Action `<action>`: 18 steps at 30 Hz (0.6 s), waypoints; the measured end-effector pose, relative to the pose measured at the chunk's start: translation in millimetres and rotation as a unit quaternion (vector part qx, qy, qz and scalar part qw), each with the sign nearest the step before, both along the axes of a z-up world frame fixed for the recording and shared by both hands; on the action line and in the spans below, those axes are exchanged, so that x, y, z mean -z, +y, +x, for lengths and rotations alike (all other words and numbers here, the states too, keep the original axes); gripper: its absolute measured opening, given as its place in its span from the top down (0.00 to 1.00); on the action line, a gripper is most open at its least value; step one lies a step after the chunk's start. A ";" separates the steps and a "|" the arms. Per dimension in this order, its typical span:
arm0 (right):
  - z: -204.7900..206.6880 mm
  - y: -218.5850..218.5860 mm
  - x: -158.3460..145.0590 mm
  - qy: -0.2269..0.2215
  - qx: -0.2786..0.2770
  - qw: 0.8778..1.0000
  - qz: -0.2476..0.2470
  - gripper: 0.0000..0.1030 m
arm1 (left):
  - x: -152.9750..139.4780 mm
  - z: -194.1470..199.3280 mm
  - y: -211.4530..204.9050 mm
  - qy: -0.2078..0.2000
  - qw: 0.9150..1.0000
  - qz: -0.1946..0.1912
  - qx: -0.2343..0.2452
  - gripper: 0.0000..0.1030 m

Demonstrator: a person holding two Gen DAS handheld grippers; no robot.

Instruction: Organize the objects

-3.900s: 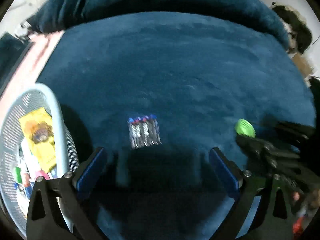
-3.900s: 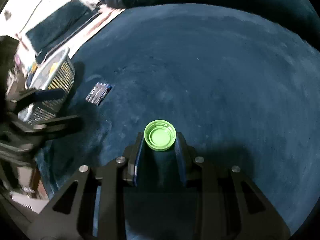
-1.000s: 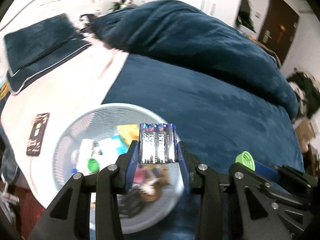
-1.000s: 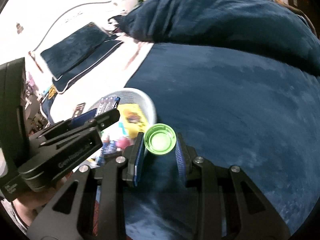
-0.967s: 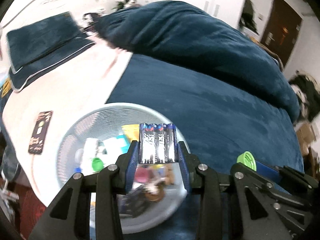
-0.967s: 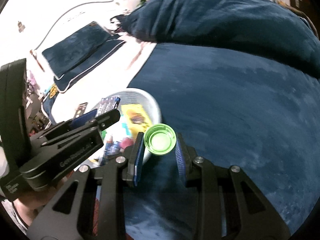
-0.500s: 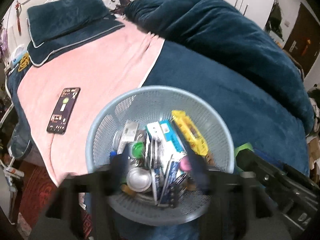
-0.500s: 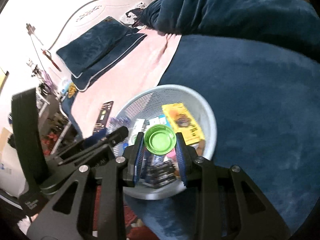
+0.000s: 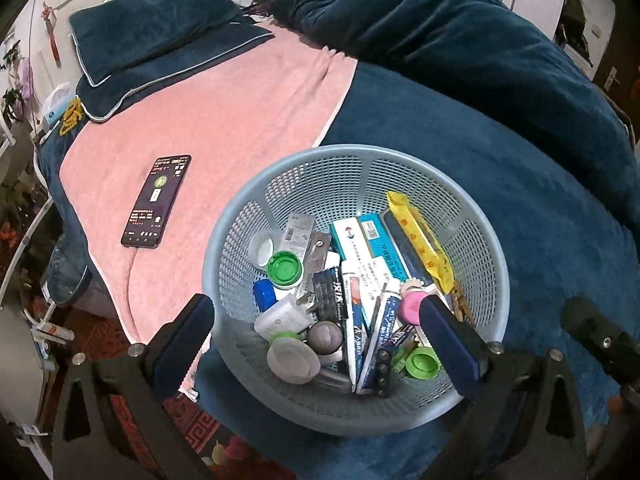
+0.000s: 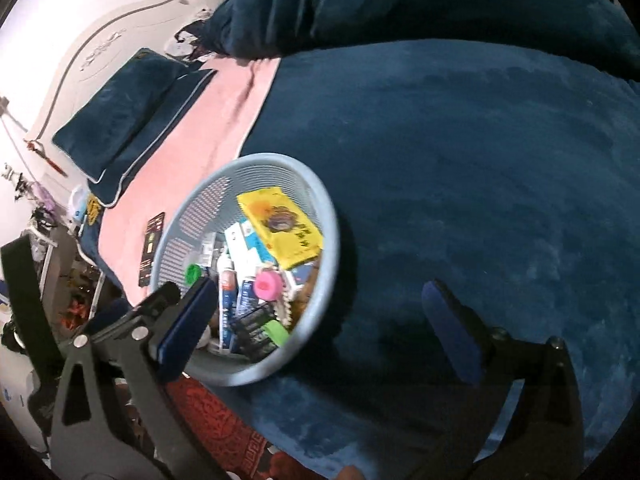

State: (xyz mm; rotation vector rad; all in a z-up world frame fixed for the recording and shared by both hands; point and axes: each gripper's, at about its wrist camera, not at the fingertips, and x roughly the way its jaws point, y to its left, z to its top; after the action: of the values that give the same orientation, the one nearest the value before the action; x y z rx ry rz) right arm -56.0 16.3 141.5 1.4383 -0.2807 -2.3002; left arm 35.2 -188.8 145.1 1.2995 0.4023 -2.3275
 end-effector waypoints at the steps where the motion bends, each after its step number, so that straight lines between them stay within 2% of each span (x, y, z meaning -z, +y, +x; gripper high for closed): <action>1: -0.2 1.4 -0.1 -0.001 0.003 1.000 -0.001 0.00 | -0.8 0.1 1.4 0.001 1.000 0.000 0.001 0.00; 18: 7.7 32.5 -2.3 -0.004 0.039 0.999 0.019 0.00 | -10.7 -7.4 34.0 0.009 0.999 0.003 0.040 0.00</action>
State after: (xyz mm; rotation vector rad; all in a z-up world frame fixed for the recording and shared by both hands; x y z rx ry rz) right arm -48.4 48.8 143.8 1.4802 -0.3016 -2.3741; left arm 27.8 -154.8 155.7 1.3201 0.3700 -2.4076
